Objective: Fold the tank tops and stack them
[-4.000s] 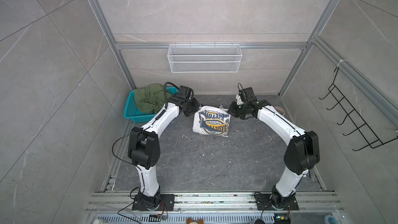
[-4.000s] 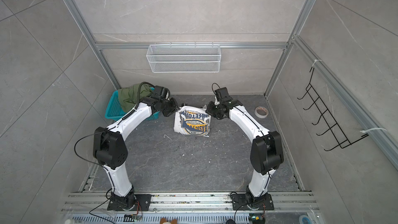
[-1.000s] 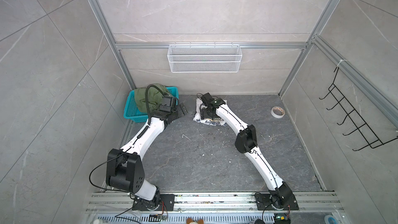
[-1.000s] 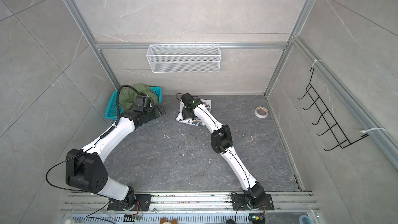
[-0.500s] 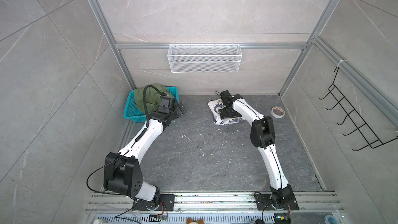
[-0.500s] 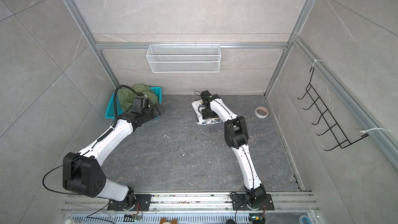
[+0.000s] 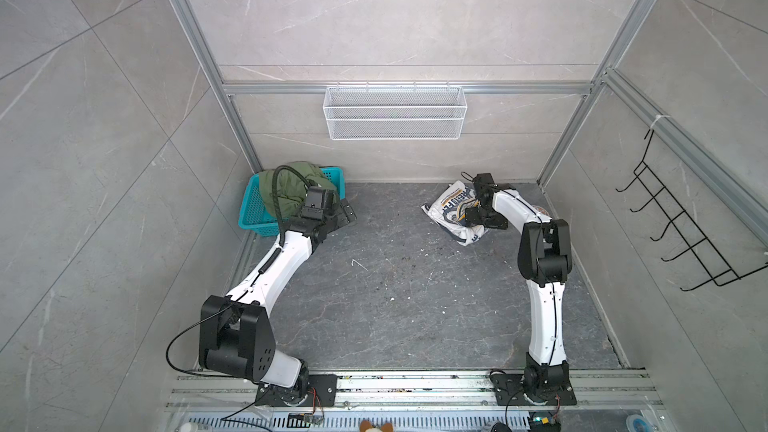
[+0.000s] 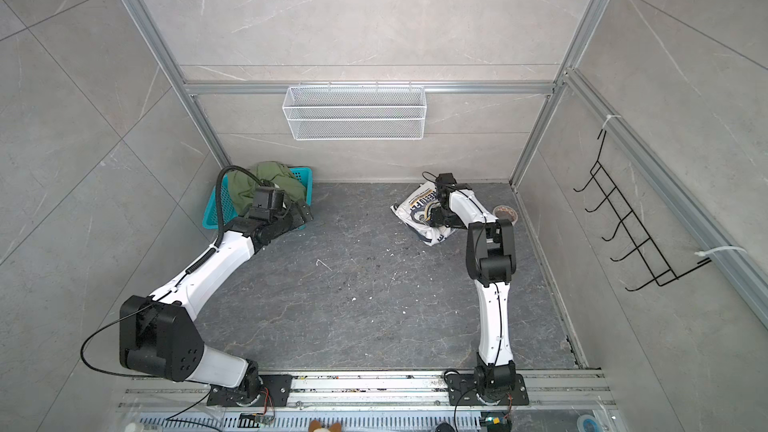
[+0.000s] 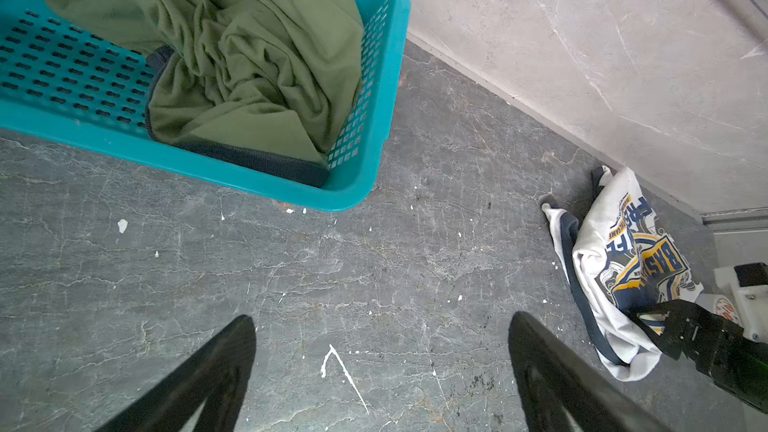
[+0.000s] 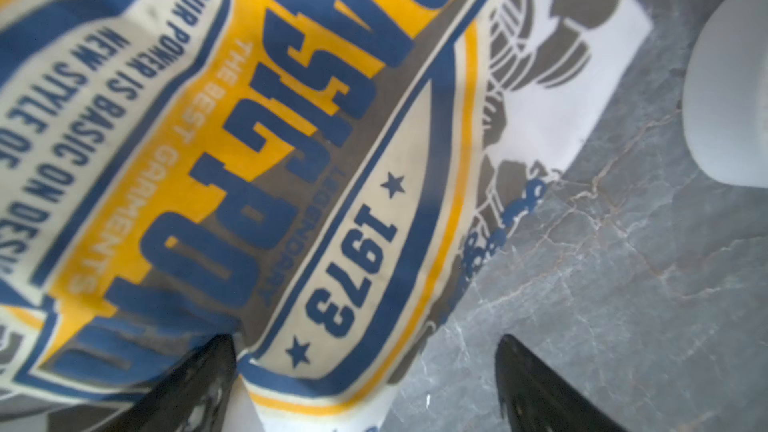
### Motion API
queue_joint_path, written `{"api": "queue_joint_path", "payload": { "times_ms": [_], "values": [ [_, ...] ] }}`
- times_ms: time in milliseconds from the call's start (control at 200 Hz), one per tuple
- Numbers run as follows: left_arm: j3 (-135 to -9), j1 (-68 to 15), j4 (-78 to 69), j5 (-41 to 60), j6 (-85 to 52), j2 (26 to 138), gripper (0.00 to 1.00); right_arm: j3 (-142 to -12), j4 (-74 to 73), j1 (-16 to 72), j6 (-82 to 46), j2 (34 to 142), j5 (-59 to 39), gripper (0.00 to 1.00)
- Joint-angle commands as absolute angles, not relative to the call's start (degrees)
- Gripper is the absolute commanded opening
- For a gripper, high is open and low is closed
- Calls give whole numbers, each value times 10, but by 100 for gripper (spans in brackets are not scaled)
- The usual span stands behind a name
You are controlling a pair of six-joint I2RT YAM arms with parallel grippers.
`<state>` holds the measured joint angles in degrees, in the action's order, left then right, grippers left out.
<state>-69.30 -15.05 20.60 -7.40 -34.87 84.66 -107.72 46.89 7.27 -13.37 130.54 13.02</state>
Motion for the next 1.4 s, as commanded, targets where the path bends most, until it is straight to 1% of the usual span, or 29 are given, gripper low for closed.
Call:
{"api": "queue_joint_path", "payload": {
  "times_ms": [0, 120, 205, 255, 334, 454, 589, 804, 958, 1083, 1143, 1188, 1263, 1392],
  "values": [
    [-693, -147, 200, -79, -343, 834, 97, -1018, 399, 93, -105, 1233, 95, 97],
    [-693, -146, 200, -74, -345, 836, 97, -959, 330, 108, -69, 1181, 82, 98],
    [-691, -146, 202, -75, -345, 834, 97, -925, 274, 120, -25, 1158, 54, 98],
    [-687, -146, 200, -77, -344, 831, 97, -917, 257, 133, -4, 1157, 47, 98],
    [-681, -146, 199, -80, -344, 825, 97, -938, 266, 151, 20, 1175, 41, 98],
    [-675, -146, 198, -83, -342, 817, 97, -1003, 306, 175, 47, 1227, 52, 98],
    [-671, -145, 202, -89, -340, 810, 97, -1089, 356, 195, 63, 1291, 88, 98],
    [-667, -144, 203, -90, -339, 807, 97, -1188, 405, 200, 55, 1370, 159, 98],
    [-670, -143, 205, -88, -338, 810, 97, -1285, 453, 191, -4, 1423, 227, 98],
    [-667, -143, 205, -88, -337, 810, 97, -1390, 520, 174, -73, 1468, 252, 98],
    [-665, -143, 206, -88, -337, 809, 97, -1456, 566, 164, -103, 1511, 258, 98],
    [-664, -143, 206, -88, -336, 808, 97, -1514, 600, 158, -117, 1536, 259, 98],
    [-663, -142, 207, -90, -336, 806, 97, -1575, 635, 149, -131, 1568, 266, 98],
    [-660, -138, 209, -93, -333, 801, 97, -1607, 658, 130, -163, 1587, 265, 98]
  ]
}}
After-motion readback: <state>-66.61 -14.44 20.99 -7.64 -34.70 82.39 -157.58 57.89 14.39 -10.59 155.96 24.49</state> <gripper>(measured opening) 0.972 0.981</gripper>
